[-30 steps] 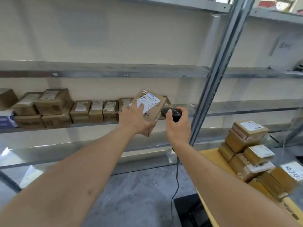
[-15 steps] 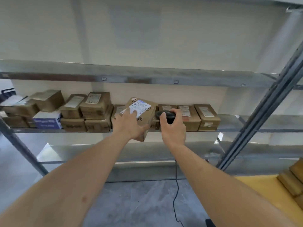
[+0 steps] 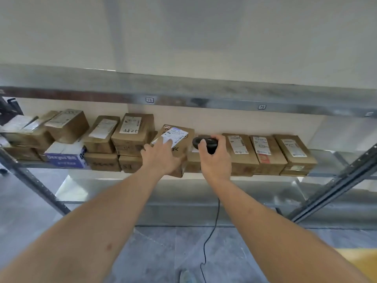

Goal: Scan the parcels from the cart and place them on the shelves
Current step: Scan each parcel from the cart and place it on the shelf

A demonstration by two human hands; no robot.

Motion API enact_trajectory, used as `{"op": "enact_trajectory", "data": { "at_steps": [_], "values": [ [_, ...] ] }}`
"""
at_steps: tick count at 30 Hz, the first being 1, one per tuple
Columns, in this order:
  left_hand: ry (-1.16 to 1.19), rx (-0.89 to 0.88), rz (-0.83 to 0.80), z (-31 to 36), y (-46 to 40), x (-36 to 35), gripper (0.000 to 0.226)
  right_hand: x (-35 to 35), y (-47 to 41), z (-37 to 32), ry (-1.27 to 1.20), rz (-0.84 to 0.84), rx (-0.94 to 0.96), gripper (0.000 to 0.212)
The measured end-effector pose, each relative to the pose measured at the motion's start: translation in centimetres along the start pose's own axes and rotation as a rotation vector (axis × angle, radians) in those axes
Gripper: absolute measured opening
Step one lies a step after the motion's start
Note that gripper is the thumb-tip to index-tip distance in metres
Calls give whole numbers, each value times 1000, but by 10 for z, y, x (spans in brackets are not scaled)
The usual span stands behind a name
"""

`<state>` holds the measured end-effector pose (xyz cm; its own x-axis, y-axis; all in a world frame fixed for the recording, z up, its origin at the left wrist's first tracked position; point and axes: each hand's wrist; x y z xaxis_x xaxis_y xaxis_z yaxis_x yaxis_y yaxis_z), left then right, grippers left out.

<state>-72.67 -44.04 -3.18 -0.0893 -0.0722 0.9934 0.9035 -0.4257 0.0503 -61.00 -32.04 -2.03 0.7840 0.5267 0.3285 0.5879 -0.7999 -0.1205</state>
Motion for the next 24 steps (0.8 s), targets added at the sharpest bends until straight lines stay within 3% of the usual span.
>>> {"op": "enact_trajectory", "data": {
  "at_steps": [15, 19, 24],
  "values": [
    [-29, 187, -31, 27, -142, -57, 74, -80, -156, 51, 38, -224, -22, 37],
    [-155, 132, 8, 24, -159, -65, 81, -88, -170, 58, 52, -243, -35, 36],
    [-117, 65, 21, 21, -168, -69, 87, -94, -177, 56, 33, -248, -42, 36]
  ]
}}
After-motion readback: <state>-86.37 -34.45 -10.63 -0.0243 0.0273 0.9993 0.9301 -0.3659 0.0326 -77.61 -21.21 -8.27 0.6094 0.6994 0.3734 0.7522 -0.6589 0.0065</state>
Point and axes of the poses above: each hand's wrist, its own y-axis away from the middle knuckle, its own x-axis out of the back of the hand, z = x × y, and after that the axes turned 6 degrees about -y, right-handed
